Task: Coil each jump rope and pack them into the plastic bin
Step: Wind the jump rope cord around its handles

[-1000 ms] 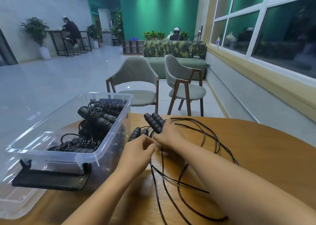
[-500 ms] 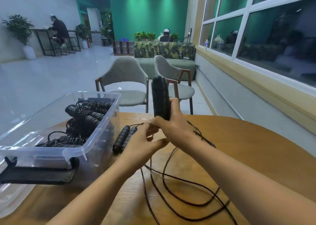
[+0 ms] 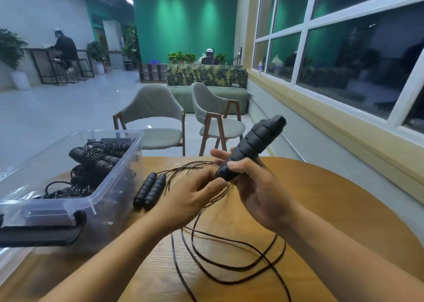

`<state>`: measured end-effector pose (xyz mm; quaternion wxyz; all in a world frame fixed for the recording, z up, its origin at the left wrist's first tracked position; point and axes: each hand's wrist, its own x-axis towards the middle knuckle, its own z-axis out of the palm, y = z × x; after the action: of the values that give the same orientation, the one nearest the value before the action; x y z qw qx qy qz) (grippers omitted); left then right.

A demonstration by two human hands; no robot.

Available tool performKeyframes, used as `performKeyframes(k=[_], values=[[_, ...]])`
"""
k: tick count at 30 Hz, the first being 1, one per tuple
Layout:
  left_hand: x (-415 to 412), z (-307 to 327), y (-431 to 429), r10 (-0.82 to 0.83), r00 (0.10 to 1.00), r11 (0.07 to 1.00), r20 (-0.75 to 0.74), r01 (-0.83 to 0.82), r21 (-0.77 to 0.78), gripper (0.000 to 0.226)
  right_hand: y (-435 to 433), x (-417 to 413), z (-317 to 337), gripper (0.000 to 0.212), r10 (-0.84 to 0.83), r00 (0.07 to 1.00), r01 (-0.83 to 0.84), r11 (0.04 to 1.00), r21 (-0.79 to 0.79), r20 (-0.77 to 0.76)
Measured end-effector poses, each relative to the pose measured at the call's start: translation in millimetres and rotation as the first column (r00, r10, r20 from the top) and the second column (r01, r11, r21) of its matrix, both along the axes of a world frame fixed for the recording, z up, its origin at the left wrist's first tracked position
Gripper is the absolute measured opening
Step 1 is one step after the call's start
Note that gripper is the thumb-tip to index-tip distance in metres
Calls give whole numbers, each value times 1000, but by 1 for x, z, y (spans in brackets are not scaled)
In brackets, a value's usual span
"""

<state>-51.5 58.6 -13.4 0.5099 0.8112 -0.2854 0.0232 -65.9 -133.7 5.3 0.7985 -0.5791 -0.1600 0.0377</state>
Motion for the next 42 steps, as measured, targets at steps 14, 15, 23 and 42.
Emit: performKeyframes(k=[14, 15, 23, 42], values=[[-12, -15, 12, 112, 982, 920, 154, -161, 358, 46, -39, -20, -8, 45, -174, 953, 245, 924, 294, -247], [-13, -17, 12, 112, 983, 922, 147, -158, 353, 45, -41, -21, -10, 50, -215, 947, 278, 920, 276, -238], [-33, -25, -7, 106, 986, 908, 125, -148, 392, 33, -45, -35, -36, 41, -341, 890, 403, 899, 172, -302], [-38, -16, -6, 56, 995, 838, 82, -91, 538, 26, -42, -39, -45, 49, -182, 859, 345, 897, 278, -479]])
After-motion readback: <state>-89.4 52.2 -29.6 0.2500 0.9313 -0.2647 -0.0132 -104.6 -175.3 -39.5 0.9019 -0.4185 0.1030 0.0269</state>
